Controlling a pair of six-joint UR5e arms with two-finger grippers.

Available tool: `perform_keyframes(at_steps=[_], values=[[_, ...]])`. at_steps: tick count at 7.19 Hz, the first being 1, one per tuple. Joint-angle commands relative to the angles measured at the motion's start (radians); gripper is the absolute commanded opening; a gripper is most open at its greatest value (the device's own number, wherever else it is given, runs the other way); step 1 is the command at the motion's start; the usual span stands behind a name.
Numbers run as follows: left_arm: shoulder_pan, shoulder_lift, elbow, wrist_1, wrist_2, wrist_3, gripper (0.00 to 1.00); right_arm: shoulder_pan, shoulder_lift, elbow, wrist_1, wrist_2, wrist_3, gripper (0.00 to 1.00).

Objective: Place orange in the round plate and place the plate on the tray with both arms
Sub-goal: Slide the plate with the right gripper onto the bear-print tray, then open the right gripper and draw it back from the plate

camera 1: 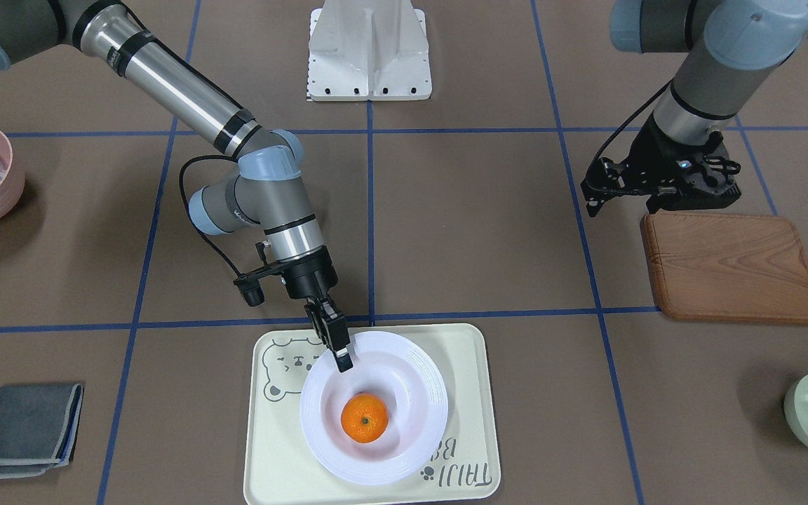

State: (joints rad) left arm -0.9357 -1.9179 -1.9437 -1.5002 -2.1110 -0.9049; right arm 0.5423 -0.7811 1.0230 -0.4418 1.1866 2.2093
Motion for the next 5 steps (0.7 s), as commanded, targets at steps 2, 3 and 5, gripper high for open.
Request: perform_keyframes(at_steps=[2, 3, 5], values=[[0.001, -0.004, 0.002, -0.002, 0.0, -0.002, 0.98, -0.066, -0.152, 0.274, -0.018, 0.002, 0.009, 1.0], [0.001, -0.004, 0.002, -0.002, 0.0, 0.0, 0.98, -0.074, -0.255, 0.399, -0.018, 0.008, 0.004, 1.0], [0.001, -0.004, 0.002, -0.002, 0.0, 0.0, 0.98, -0.058, -0.38, 0.521, -0.014, 0.101, -0.009, 1.0]])
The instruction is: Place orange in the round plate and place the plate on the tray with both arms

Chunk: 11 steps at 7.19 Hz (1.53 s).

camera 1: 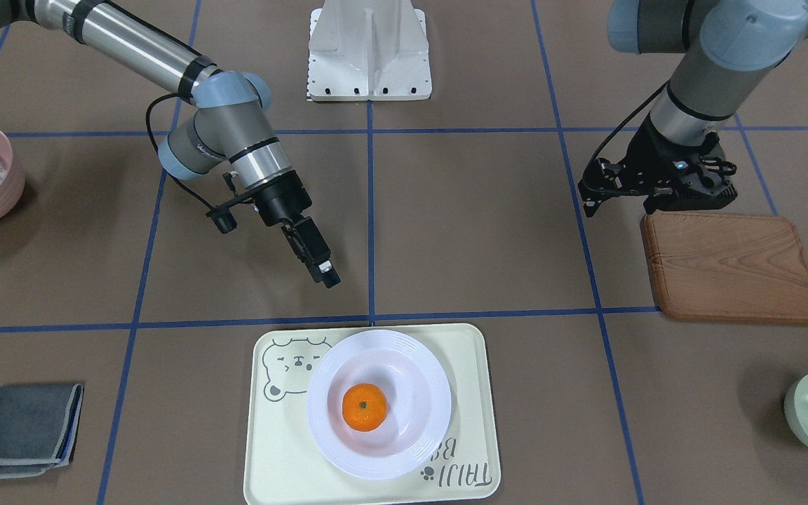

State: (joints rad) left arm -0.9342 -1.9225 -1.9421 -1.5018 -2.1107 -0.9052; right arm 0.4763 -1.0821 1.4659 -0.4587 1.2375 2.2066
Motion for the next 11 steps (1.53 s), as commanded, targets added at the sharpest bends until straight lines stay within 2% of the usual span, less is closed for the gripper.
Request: perform_keyframes(at_steps=[1, 3, 4, 6, 7, 8, 9, 10, 11], values=[[-0.002, 0.006, 0.0, 0.0, 0.003, 0.003, 0.98, 0.057, -0.143, 0.127, 0.006, 0.124, -0.022, 1.0], [-0.008, 0.02, -0.001, -0.003, 0.005, 0.02, 0.98, 0.196, -0.192, 0.139, 0.008, 0.352, -0.156, 1.0], [-0.018, 0.043, -0.006, -0.003, 0.006, 0.09, 0.98, 0.316, -0.215, 0.134, 0.005, 0.514, -0.235, 1.0], [-0.086, 0.098, -0.003, -0.003, -0.002, 0.234, 0.98, 0.585, -0.257, 0.101, -0.006, 0.896, -0.466, 1.0], [-0.131, 0.133, -0.001, -0.003, -0.005, 0.326, 0.98, 0.723, -0.251, 0.046, -0.058, 1.098, -0.62, 1.0], [-0.167, 0.164, -0.001, -0.003, -0.005, 0.392, 0.98, 0.81, -0.254, 0.033, -0.193, 1.202, -0.883, 1.0], [-0.201, 0.19, -0.001, -0.002, -0.005, 0.46, 0.98, 0.855, -0.255, 0.048, -0.357, 1.215, -1.15, 1.0], [-0.231, 0.201, -0.001, 0.008, -0.005, 0.523, 0.98, 0.884, -0.262, 0.051, -0.45, 1.215, -1.356, 1.0], [-0.227, 0.22, -0.001, 0.006, -0.005, 0.526, 0.98, 0.893, -0.29, 0.051, -0.557, 1.177, -1.578, 1.0]])
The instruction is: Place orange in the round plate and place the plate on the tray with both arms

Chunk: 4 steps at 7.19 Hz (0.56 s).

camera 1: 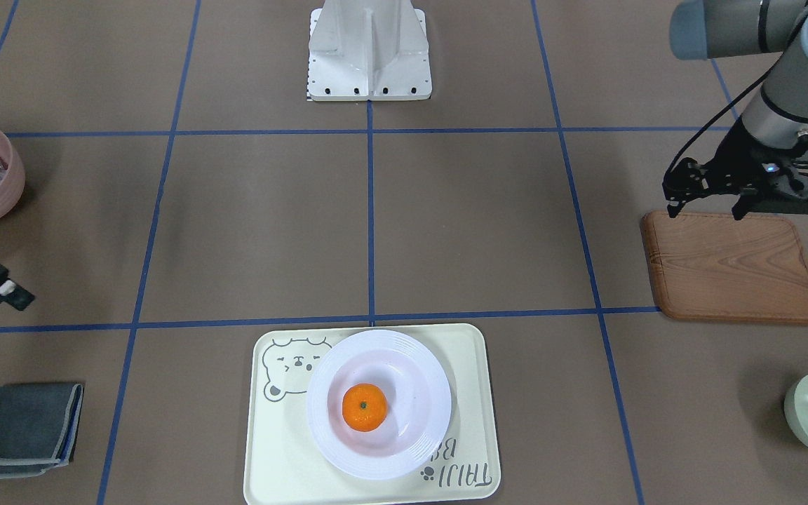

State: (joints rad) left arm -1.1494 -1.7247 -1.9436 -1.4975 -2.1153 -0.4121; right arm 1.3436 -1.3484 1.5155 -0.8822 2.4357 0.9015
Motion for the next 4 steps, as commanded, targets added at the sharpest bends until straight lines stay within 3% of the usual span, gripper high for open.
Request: perform_keyframes(at_steps=[1, 2, 4], values=[[-0.007, 0.027, -0.001, -0.007, -0.002, 0.029, 0.98, 0.01, -0.076, 0.009, -0.243, -0.182, -0.573, 1.0], [-0.007, 0.016, 0.0, 0.005, -0.041, 0.035, 0.98, 0.035, -0.072, 0.046, -0.412, -0.193, -0.704, 1.0], [-0.059, 0.031, 0.063, 0.006, -0.067, 0.192, 0.98, 0.029, -0.087, 0.181, -0.605, -0.185, -0.763, 1.0]])
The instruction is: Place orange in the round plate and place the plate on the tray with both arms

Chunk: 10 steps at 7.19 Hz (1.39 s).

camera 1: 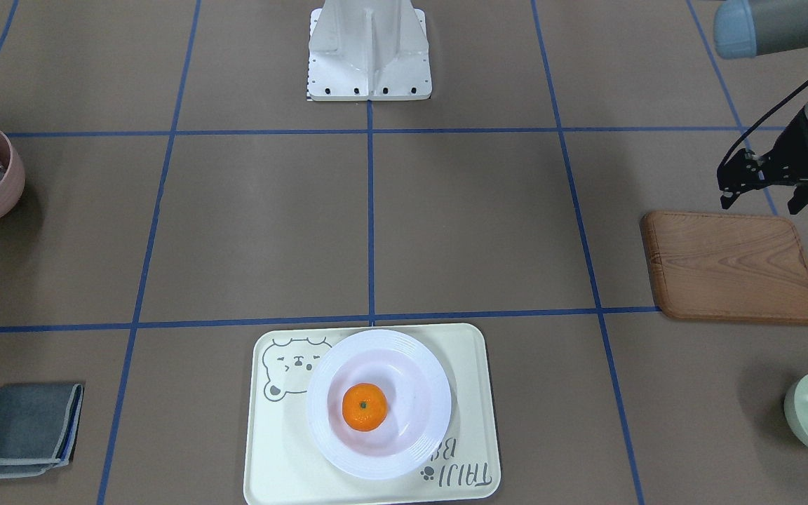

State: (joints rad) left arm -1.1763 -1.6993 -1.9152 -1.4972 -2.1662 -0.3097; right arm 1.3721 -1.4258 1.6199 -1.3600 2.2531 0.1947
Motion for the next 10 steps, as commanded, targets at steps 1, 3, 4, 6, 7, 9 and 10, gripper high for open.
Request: perform_keyframes(at_steps=[1, 3, 4, 6, 7, 9, 10], values=[[-0.043, 0.007, 0.066, 0.006, -0.02, 0.134, 0.98, 0.001, -0.028, 0.113, -0.178, 0.008, -0.107, 1.0], [-0.15, 0.006, 0.172, 0.006, -0.117, 0.248, 0.98, -0.031, -0.012, 0.127, -0.253, 0.008, -0.153, 1.0], [-0.186, 0.009, 0.192, 0.005, -0.163, 0.25, 0.98, -0.056, -0.012, 0.126, -0.257, 0.011, -0.156, 1.0], [-0.197, 0.061, 0.179, 0.008, -0.172, 0.37, 0.98, -0.048, -0.013, 0.129, -0.297, 0.031, -0.193, 1.0], [-0.206, 0.063, 0.168, 0.026, -0.17, 0.365, 0.98, -0.03, -0.015, 0.127, -0.333, 0.031, -0.263, 1.0], [-0.229, 0.05, 0.173, 0.075, -0.176, 0.339, 0.98, -0.021, 0.014, 0.121, -0.456, 0.029, -0.4, 1.0], [-0.235, 0.053, 0.173, 0.075, -0.203, 0.34, 0.98, -0.012, 0.013, 0.123, -0.458, 0.028, -0.405, 1.0]])
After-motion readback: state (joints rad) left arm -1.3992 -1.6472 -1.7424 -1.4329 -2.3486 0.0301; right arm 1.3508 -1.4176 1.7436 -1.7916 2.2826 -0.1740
